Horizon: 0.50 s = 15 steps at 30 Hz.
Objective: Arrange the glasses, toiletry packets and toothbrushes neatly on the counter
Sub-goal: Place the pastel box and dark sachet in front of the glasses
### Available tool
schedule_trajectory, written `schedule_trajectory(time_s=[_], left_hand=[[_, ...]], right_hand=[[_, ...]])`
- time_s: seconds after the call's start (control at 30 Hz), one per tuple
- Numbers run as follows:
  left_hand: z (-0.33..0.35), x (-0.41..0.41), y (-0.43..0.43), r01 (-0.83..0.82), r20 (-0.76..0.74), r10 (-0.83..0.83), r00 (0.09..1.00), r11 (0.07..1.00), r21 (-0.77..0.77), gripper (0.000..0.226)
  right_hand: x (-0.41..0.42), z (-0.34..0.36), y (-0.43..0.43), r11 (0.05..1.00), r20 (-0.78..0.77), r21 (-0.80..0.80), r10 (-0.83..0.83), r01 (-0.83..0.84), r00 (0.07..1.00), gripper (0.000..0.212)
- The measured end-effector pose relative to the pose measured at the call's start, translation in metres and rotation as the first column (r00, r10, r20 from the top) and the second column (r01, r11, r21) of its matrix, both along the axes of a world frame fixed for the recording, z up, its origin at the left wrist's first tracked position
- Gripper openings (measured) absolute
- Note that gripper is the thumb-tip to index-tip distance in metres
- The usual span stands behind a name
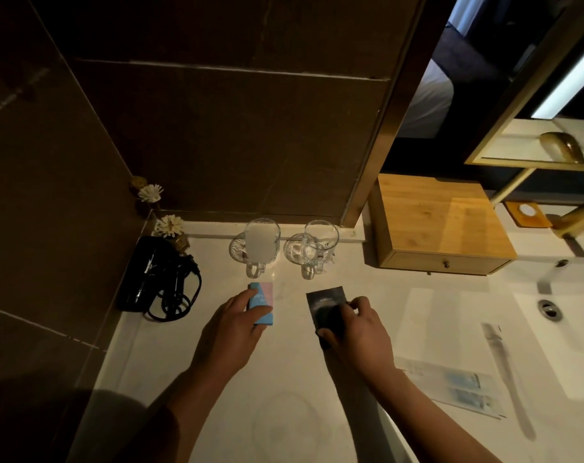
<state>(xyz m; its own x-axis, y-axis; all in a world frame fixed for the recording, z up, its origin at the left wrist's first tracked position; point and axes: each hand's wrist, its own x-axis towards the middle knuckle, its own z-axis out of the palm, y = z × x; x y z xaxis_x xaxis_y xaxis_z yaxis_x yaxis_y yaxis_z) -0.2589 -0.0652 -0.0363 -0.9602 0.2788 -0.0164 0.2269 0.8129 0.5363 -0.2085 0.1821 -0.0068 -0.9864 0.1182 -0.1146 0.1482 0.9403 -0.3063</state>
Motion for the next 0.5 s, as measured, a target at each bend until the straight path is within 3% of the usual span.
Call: schedule_trajectory(time_s=[0.1,0.2,0.37,0.5], left_hand=[[0.000,0.002,0.001,-0.011,-0.014,0.010,1.000,1.000,-0.029,0.041],[0.000,0.001,-0.001,-0.006,-0.034,0.004,0.999,0.998,-0.060,0.039],[-0.001,-0.003,-0.002,0.001,-0.065,-0.006,0.998,0.997,-0.076,0.039],[-0.001,-0.005,-0.002,0.020,-0.084,-0.028,0.996,0.995,-0.099,0.039]], right_hand=[[-0.003,0.003,-0.006,0.999,-0.005,-0.043,-0.028,0.027,1.000,0.067],[0.003,0.005,0.000,0.998,0.034,-0.032,0.060,-0.059,0.998,0.073],[0.009,-0.008,0.006,0.989,-0.046,0.044,0.141,-0.139,0.989,0.045],[-0.005,-0.009,-0.001,0.991,-0.112,0.027,0.134,-0.131,0.985,0.038]])
